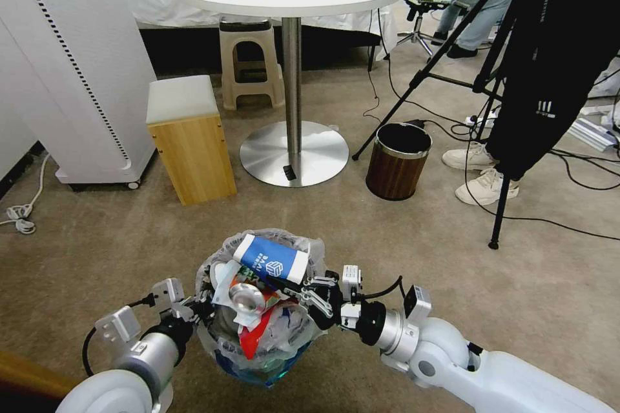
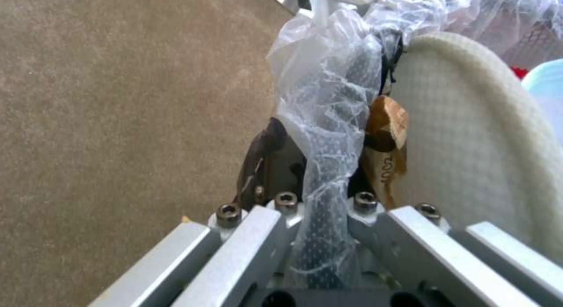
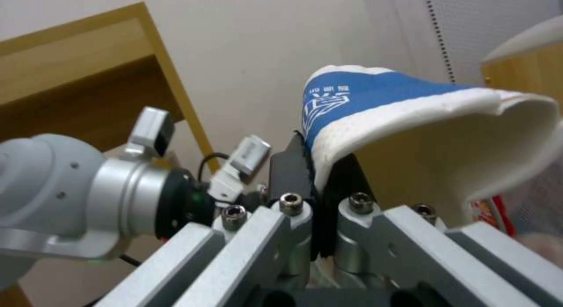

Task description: Pick up the trash bin and place the garbage on the floor into it.

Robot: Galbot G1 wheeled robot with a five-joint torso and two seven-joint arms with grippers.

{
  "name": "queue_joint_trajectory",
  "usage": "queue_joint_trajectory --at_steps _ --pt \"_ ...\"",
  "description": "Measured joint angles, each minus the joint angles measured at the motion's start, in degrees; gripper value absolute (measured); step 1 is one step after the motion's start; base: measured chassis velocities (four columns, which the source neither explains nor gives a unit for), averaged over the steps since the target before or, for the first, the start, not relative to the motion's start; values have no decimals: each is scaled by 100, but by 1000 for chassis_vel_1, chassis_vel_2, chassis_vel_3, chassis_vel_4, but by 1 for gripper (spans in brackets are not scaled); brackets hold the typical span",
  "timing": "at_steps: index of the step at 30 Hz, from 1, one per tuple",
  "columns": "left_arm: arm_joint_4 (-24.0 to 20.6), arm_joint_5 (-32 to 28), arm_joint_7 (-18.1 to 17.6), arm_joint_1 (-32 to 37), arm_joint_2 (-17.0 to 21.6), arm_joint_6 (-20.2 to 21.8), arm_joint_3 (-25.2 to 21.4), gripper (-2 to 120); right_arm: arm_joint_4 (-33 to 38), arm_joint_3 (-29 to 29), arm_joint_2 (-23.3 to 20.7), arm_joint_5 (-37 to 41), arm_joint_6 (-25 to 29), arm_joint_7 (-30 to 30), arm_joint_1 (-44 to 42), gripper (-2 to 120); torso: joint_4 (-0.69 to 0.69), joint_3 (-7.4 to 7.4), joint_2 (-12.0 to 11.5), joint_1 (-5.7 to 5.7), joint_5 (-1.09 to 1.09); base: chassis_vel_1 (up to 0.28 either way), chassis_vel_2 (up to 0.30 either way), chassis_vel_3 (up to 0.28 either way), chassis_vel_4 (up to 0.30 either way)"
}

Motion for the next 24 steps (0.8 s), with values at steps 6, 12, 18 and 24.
queue_joint_trajectory --at_steps 6,12,18,24 --pt "3 -18 -4 -3 23 -2 1 1 -114 89 17 -79 60 -2 -99 0 0 0 0 0 0 0 0 0 0" --pt "1 -22 0 23 30 -4 20 1 -144 154 61 -145 59 109 -152 6 0 0 0 0 0 0 0 0 0" --pt "-111 -19 3 111 32 -4 63 1 -154 172 127 -189 25 436 -109 29 0 0 0 0 0 0 0 0 0" --pt "-193 -1 2 171 9 3 117 1 -241 147 216 -218 24 566 -28 49 0 0 0 -1 1 0 0 0 0"
